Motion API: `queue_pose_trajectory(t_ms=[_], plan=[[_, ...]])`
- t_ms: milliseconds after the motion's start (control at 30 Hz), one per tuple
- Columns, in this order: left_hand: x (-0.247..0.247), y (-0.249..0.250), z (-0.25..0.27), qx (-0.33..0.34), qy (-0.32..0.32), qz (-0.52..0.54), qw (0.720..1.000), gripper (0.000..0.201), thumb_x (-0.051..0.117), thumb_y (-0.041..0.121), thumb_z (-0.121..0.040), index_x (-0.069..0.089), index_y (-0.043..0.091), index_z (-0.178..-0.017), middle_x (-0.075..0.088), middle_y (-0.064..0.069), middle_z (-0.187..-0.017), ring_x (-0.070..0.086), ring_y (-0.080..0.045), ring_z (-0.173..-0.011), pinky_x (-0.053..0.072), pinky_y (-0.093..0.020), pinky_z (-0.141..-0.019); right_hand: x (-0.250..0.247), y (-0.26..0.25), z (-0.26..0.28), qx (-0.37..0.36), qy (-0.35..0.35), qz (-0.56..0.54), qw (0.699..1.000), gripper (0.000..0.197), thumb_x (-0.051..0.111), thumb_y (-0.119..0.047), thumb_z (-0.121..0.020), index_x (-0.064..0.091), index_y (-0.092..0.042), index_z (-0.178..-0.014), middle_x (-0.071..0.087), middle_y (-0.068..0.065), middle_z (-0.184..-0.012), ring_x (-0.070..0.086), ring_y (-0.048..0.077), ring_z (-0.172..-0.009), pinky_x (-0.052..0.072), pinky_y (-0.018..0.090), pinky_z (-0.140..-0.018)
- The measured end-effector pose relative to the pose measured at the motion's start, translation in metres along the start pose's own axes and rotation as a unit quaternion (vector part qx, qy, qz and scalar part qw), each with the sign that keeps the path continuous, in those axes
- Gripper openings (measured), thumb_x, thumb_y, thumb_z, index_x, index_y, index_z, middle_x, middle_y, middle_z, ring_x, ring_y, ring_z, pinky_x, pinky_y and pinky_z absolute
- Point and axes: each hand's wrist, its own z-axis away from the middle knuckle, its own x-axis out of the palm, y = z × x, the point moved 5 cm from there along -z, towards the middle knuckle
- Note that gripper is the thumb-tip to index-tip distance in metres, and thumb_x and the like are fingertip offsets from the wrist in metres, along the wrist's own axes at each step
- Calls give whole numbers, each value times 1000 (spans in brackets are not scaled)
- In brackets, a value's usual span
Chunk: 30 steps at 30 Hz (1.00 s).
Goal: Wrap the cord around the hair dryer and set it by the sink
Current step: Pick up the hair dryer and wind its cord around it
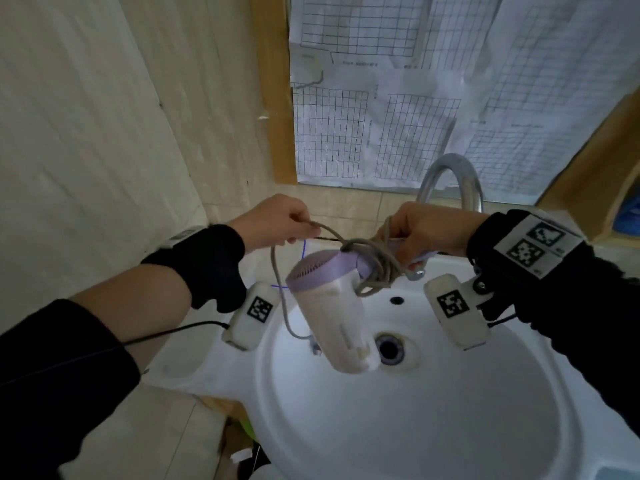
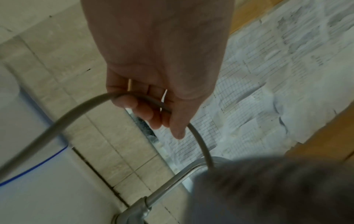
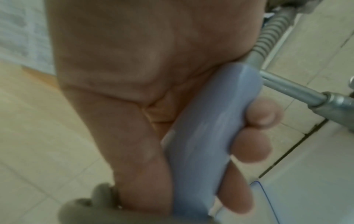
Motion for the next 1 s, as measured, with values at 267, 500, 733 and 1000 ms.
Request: queue_pose_trajectory(t_ms=[267, 500, 733, 1000], plan=[[-13, 14, 5, 0, 28, 53, 998, 33, 67, 10, -78, 46, 15, -52, 44, 1, -46, 31, -9, -38, 25, -16, -38, 9, 15, -24, 91, 84, 233, 964, 19, 65, -25, -72, 60, -15, -56, 56, 2, -56, 53, 18, -53, 49, 32, -58], [4, 30, 23, 34, -15, 208, 977, 31, 51, 18, -92, 44, 14, -61, 36, 1, -43, 23, -5, -30, 18, -13, -35, 2, 13, -31, 109, 210, 182, 954, 22, 65, -23, -73, 54, -18, -54, 50, 0, -53, 49, 18, -53, 44, 26, -54], [39, 35, 43, 63, -83, 260, 960, 22, 35, 20, -98, 43, 11, -79, 42, 6, -40, 26, -7, -35, 20, -19, -39, -3, 17, -33, 102, 295, 15, 950, 16, 62, -19, -70, 62, -10, -57, 58, 7, -57, 59, 22, -54, 52, 31, -55], [74, 24, 53, 71, -121, 244, 960, 22, 32, 17, -100, 44, 11, -82, 58, -10, -69, 54, -22, -63, 49, -31, -65, 3, 12, -32, 64, 289, -186, 937, 12, 67, -10, -76, 66, -4, -66, 61, 6, -54, 51, 21, -49, 37, 24, -46]])
